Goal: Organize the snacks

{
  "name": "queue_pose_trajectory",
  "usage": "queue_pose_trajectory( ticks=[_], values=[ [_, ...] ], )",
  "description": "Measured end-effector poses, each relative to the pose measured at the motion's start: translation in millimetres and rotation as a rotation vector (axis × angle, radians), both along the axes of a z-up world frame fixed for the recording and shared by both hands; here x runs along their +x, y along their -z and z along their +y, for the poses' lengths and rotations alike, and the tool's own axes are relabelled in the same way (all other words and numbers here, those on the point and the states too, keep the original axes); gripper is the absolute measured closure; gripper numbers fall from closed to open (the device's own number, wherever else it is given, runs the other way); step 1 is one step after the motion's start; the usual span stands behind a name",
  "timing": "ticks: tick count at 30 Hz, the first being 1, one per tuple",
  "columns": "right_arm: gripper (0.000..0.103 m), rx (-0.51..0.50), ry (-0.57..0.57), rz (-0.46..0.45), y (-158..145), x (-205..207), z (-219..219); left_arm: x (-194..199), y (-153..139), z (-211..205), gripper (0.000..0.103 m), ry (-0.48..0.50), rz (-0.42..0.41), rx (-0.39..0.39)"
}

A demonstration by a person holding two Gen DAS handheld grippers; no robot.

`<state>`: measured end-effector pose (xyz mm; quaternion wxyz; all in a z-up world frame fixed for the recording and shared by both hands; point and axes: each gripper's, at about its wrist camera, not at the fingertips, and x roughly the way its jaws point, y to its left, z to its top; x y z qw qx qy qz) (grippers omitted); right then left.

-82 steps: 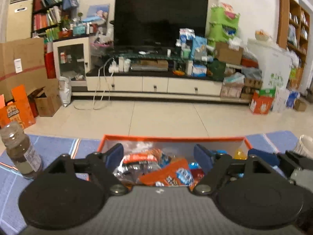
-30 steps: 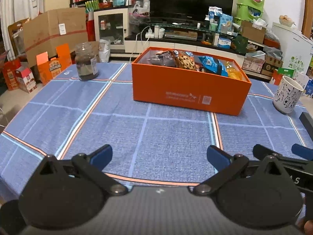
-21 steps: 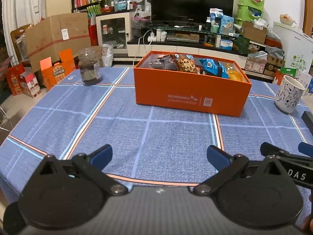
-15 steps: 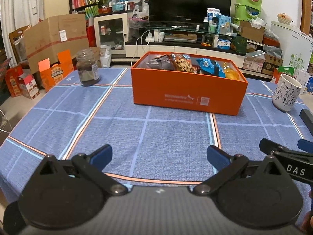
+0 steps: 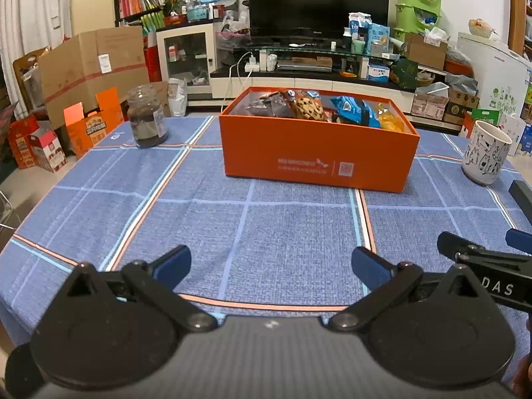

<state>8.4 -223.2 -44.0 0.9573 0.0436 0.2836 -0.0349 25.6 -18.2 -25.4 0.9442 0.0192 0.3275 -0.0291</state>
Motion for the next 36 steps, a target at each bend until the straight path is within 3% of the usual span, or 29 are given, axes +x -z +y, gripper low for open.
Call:
queue_pose_trajectory(
  ticks=[36],
  values=[
    [0.006,-0.017,-0.008,0.01,1.7,2.1,4.8,1.2,6.3,-3.5,0.001,0.008,0.017,-0.002]
  ],
)
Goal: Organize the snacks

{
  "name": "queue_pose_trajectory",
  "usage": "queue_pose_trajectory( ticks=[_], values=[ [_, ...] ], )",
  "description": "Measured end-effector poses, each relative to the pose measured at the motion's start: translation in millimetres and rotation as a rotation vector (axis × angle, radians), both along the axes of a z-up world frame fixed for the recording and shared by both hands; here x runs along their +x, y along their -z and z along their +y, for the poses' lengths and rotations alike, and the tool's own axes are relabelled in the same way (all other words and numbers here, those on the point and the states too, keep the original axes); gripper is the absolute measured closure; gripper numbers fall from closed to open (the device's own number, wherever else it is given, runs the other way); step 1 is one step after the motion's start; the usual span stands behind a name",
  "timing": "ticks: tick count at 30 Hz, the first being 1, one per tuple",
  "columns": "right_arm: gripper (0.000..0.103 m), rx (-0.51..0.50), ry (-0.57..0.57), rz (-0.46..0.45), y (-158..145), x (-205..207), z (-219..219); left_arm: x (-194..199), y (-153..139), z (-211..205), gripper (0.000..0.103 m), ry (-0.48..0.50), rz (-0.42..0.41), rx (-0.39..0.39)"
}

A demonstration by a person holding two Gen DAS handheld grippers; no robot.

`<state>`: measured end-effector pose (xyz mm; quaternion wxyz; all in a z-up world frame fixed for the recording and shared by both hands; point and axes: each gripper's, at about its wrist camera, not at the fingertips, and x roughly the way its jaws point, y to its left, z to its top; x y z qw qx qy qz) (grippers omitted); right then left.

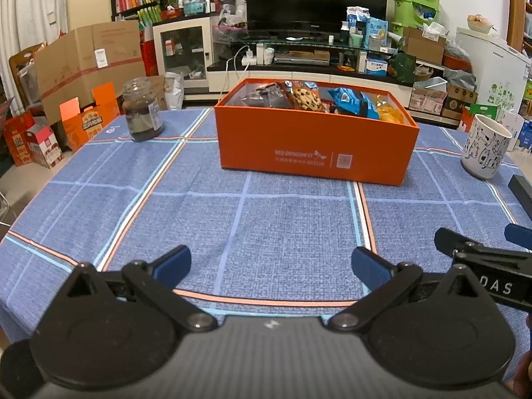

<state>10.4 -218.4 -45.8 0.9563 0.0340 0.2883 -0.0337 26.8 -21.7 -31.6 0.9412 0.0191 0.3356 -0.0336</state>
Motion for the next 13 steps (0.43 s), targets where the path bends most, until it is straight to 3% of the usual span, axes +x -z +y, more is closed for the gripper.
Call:
queue_pose_trajectory(
  ticks=[13],
  values=[
    [0.006,-0.005,-0.009,0.01,3.5,3.0,2.1,4.6,0.6,6.8,0.002,-0.005,-0.02,0.01]
  ],
)
